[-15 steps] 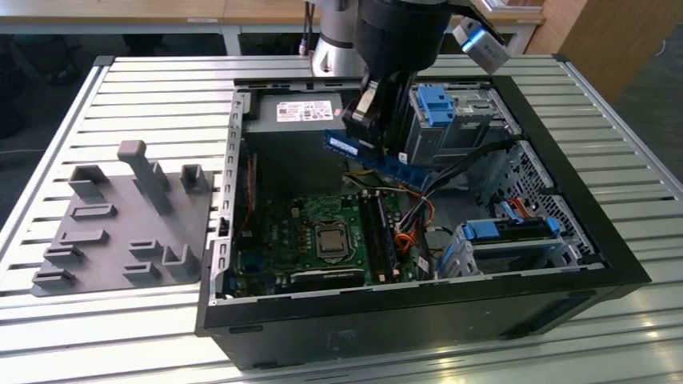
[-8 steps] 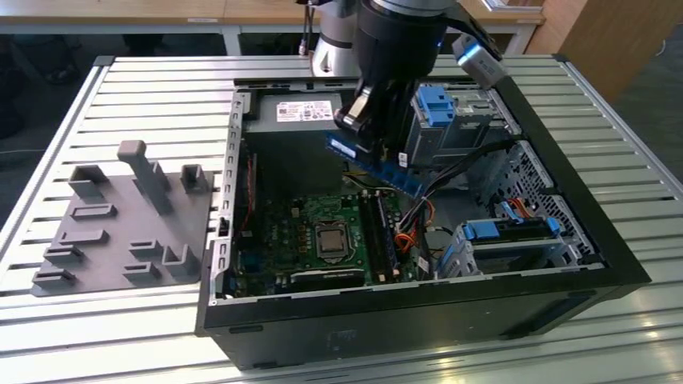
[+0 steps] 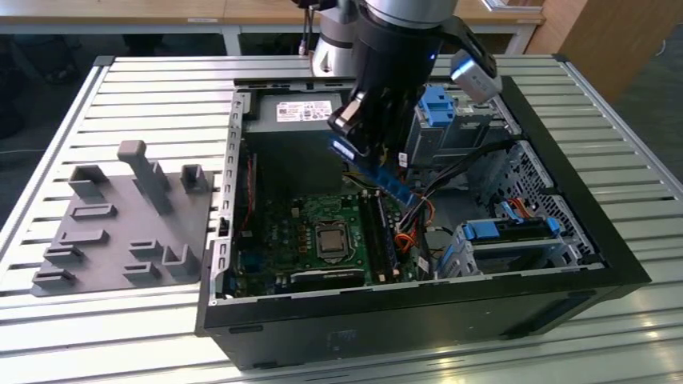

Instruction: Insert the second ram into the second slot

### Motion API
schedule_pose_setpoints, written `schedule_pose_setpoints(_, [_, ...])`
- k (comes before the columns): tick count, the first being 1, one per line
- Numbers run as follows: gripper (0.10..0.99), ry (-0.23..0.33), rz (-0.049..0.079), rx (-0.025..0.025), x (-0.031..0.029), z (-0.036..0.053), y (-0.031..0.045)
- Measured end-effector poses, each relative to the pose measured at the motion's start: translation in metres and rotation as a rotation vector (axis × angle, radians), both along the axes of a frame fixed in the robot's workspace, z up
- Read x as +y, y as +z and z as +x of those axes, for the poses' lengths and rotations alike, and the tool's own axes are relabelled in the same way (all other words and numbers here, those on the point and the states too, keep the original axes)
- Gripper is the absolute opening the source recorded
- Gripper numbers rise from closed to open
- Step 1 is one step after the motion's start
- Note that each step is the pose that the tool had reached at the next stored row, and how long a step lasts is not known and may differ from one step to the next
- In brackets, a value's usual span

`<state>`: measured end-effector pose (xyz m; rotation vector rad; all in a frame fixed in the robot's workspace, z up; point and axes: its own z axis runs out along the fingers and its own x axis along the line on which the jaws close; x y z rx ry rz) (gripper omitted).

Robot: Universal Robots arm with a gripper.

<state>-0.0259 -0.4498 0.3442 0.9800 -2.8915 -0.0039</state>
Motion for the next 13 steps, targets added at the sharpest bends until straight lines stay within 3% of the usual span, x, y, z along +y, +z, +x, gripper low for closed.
schedule_pose_setpoints(13, [0.137,-0.237,0.000,0.0000,0.0000,0.0000,-0.0122])
